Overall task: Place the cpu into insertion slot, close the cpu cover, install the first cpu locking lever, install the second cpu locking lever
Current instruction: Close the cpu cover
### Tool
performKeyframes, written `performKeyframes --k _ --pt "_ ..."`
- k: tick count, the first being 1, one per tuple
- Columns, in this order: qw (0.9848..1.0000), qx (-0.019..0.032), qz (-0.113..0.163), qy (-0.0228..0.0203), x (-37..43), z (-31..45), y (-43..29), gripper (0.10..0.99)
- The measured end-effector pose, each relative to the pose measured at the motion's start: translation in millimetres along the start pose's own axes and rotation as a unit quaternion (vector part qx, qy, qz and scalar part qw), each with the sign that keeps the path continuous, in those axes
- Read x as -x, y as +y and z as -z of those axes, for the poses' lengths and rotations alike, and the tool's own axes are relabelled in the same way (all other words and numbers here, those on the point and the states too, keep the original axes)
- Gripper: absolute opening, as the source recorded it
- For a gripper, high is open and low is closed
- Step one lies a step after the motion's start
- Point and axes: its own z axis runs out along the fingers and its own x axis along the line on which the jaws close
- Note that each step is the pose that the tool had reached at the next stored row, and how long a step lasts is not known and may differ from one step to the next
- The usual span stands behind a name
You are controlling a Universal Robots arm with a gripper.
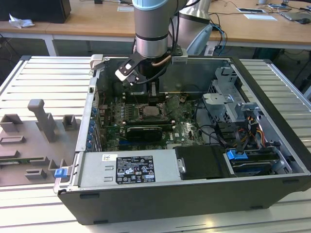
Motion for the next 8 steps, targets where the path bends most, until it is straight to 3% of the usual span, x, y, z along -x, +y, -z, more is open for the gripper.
performKeyframes --k 8 --pt "1.0000 0.0000 0.000 0.0000 0.0 1.2 0.1 0.106"
